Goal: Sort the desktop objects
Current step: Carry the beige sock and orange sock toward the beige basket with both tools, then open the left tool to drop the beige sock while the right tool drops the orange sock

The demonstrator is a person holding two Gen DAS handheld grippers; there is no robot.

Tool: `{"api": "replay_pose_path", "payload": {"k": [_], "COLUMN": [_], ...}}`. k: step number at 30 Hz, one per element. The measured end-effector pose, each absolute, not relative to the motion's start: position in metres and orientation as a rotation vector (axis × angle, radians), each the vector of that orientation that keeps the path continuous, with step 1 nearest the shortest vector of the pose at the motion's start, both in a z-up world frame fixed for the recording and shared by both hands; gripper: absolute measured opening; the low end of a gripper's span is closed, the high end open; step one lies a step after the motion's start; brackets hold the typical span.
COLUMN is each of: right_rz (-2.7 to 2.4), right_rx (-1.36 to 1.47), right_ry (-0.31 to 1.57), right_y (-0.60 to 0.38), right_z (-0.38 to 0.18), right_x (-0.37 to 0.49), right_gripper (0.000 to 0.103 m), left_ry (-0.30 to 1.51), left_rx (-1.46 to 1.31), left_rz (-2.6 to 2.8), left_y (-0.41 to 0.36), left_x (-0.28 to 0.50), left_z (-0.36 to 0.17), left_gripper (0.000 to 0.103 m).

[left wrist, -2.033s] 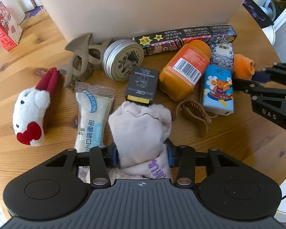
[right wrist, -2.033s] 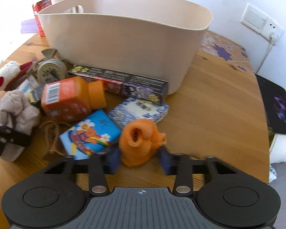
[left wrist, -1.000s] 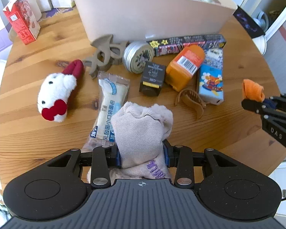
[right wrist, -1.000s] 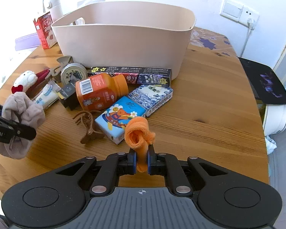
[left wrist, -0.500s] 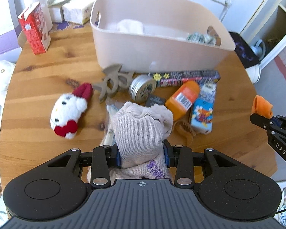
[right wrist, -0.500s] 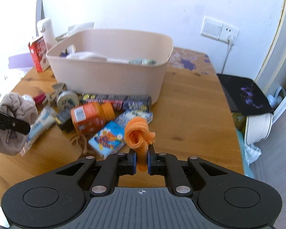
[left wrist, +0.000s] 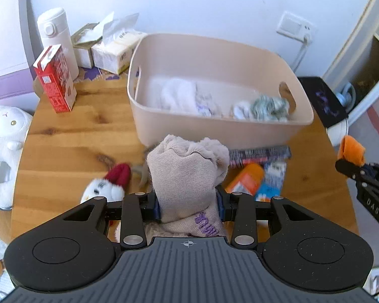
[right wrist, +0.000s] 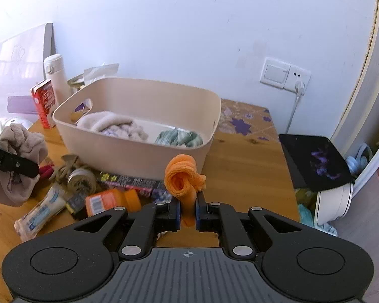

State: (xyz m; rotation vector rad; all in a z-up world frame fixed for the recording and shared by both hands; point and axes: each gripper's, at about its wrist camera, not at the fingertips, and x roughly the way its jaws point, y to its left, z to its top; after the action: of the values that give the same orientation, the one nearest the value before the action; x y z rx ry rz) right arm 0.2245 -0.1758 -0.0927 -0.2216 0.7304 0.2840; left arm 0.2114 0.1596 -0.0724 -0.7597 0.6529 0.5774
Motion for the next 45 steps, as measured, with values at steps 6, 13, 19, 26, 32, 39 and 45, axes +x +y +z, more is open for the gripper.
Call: {"api": "replay_pose_path", "payload": {"k": [6, 13, 19, 26, 32, 39, 45], "right_rz": [0.308, 0.322, 0.369, 0.426, 0.452, 0.481, 0.476], "right_rx": [-0.267, -0.306, -0.315, -0.338, -0.348, -0.345, -0.336], "right_ry": [0.713, 0.676, 0.655, 0.658, 0.693, 0.758, 0.782], "right_y": [-0.174, -0.170, -0.157, -0.135, -0.124, -0.112, -0.109], "right_z": [-0.089, -0.081, -0.078, -0.082, -0.097, -0.114, -0.117], "right_x": [0.252, 0.287, 0.317, 0.348, 0.364, 0.371, 0.371], "right_gripper": [0.011, 0.011, 0.011, 0.012, 0.015, 0.027, 0.032], "left_ry": [0.599, 0.561, 0.544, 0.604, 0.662, 0.723, 0.724], "left_rx": [-0.742, -0.718, -0.686, -0.649, -0.674, -0.670, -0.683], "left_rz": [0.619, 0.663, 0.672, 0.681, 0.684, 0.662, 0.644], "left_y": [0.186, 0.213, 0.228, 0.248, 0.260, 0.265, 0.265], "left_x": [0.228, 0.253, 0.277, 0.317, 0.338, 0.352, 0.349], "left_z": [-0.053, -0.036, -0.029, -0.036, -0.057, -0.073, -0.075], "left_gripper": [0.039, 0.039, 0.039, 0.039, 0.039, 0.042, 0.051]}}
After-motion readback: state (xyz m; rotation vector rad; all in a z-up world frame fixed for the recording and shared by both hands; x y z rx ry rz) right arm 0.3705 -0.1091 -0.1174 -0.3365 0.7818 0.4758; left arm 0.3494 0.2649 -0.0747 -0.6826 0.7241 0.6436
